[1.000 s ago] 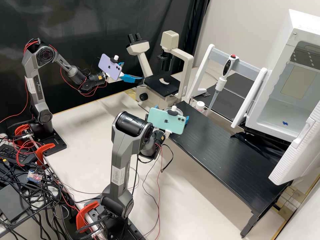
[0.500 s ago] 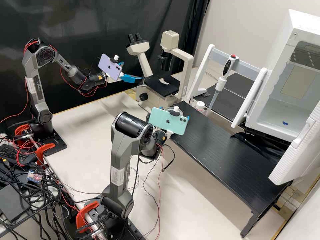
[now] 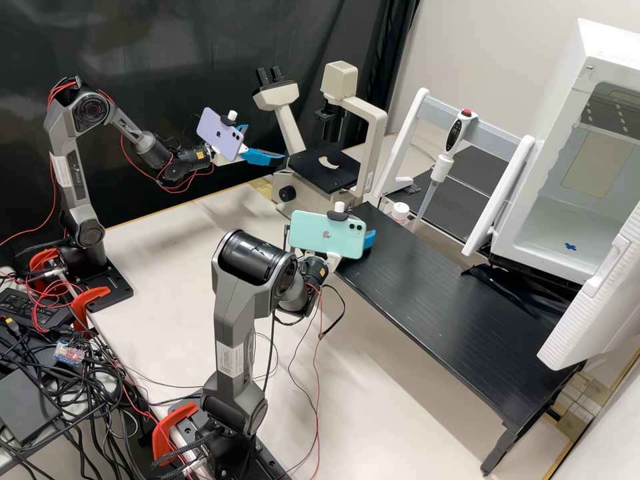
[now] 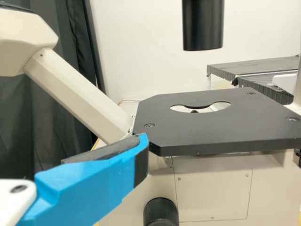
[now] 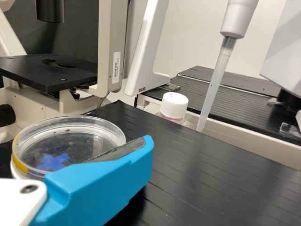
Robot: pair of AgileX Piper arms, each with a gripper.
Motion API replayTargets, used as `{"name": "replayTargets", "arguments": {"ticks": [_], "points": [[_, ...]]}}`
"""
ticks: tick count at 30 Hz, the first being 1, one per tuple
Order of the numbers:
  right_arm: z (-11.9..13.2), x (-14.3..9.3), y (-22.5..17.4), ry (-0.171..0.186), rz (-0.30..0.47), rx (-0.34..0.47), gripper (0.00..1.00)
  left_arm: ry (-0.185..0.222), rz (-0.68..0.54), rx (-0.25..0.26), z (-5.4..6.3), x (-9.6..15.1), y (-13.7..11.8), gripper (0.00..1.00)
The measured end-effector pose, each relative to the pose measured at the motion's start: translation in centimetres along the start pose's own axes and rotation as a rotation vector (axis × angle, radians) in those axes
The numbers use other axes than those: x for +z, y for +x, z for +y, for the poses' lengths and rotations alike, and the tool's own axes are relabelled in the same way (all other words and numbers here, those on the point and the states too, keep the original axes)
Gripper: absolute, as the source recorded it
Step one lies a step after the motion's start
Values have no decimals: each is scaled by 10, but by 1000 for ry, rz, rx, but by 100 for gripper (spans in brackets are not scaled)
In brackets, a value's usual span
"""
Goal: Move the petri dish to the incubator
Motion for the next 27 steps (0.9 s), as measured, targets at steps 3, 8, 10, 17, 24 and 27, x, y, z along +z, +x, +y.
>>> {"name": "replayTargets", "arguments": {"ticks": [3,8,10,17,24,27], "points": [[-1,1,0,23,-11,-14,0,0,0,0,0,0,0,100],[1,5,1,100,4,-46,0,0,0,0,0,0,0,100],[1,6,1,113,8,-51,0,0,0,0,0,0,0,100],[3,15,4,187,3,-74,0,0,0,0,0,0,0,100],[5,16,4,201,1,-73,100,0,0,0,0,0,0,100],[5,17,4,160,-7,-59,100,0,0,0,0,0,0,100]]}}
